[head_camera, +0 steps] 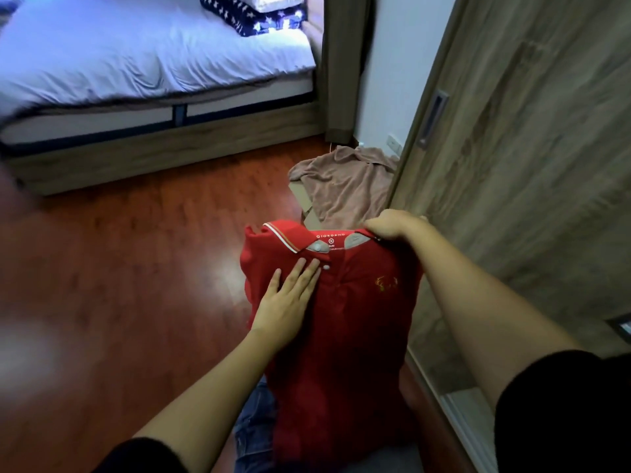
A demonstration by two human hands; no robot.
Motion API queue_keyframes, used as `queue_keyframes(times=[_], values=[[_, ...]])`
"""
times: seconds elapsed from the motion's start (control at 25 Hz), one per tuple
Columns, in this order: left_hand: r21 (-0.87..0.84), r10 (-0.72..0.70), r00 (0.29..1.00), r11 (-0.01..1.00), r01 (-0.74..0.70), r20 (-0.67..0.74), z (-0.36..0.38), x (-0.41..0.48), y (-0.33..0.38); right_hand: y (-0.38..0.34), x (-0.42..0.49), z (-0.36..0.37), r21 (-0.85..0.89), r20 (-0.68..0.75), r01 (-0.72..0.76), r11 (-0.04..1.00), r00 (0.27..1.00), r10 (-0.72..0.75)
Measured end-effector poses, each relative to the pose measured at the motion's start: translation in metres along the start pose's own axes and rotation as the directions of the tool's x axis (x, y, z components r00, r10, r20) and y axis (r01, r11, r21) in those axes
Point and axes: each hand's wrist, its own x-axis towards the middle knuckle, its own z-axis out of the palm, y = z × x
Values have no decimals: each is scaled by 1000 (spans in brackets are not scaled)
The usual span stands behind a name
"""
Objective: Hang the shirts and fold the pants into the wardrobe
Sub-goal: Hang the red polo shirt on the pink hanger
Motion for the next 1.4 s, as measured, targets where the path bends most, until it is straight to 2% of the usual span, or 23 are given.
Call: queue_keyframes(times=[0.04, 0.08, 0.16, 0.2, 0.24, 0.32, 0.36, 0.44, 0.52, 0.56, 0.6, 0.68, 0.76, 0.88, 0.92, 1.0, 1.08, 1.16, 1.24, 1.32, 1.4], values=[[-7, 1, 1000, 1000, -1, 31, 0, -1, 1, 3, -1, 3, 45, -98, 118, 992, 989, -113], [-27, -3, 999, 1000, 4, 53, -1, -1, 2, 6, -4, 8, 110, -232, 272, 956, 942, -241], [-63, -5, 998, 998, 9, 65, -5, -2, 0, 17, -24, 9, 257, -462, 542, 800, 796, -391], [-74, 15, 1000, 997, -14, 21, -5, -2, -1, 24, -32, 6, 282, -505, 607, 743, 752, -423], [-107, 41, 997, 993, -48, -66, -3, -3, -3, 31, -40, 2, 289, -510, 627, 724, 741, -438], [-337, -29, 966, 940, -60, -255, -5, -3, -4, 39, -49, -6, 270, -438, 563, 781, 794, -421], [-510, -137, 950, 860, -27, -282, -11, -2, -4, 40, -54, -11, 241, -378, 533, 811, 821, -428], [-788, -401, 898, 605, 112, -181, -30, 4, 2, 38, -60, -17, 138, -259, 518, 844, 841, -474], [-874, -614, 789, 380, 302, 6, -54, 18, 9, 33, -62, -15, 26, -221, 561, 828, 811, -542], [-848, -674, 731, 322, 421, 107, -65, 28, 10, 30, -64, -13, -19, -229, 584, 811, 787, -572], [-767, -712, 673, 315, 559, 198, -77, 39, 8, 29, -65, -10, -49, -248, 603, 796, 765, -595], [-494, -745, 600, 420, 761, 291, -96, 63, -2, 31, -65, -5, -83, -292, 638, 765, 719, -631], [-254, -711, 615, 561, 788, 340, -110, 82, -17, 32, -68, -2, -114, -321, 648, 753, 694, -645], [-109, -650, 616, 643, 758, 446, -119, 96, -32, 31, -78, 3, -126, -374, 600, 790, 709, -598], [-110, -634, 631, 661, 742, 446, -121, 97, -32, 31, -84, 2, -154, -394, 565, 811, 717, -575], [-162, -587, 710, 715, 680, 388, -124, 93, -32, 30, -96, 1, -249, -412, 522, 816, 705, -577], [-269, -604, 736, 687, 675, 305, -131, 87, -36, 30, -112, 0, -262, -427, 503, 824, 705, -566], [-342, -647, 734, 655, 674, 208, -144, 79, -39, 37, -127, 1, -95, -486, 446, 890, 759, -432], [-343, -592, 796, 727, 595, 126, -163, 70, -34, 46, -154, -3, 120, -526, 379, 918, 808, -265], [-399, -506, 860, 777, 487, 64, -193, 63, -22, 60, -187, -12, 203, -582, 449, 870, 770, -261], [-575, -370, 929, 756, 312, 18, -232, 63, -10, 83, -224, -32, 296, -650, 526, 797, 723, -235]])
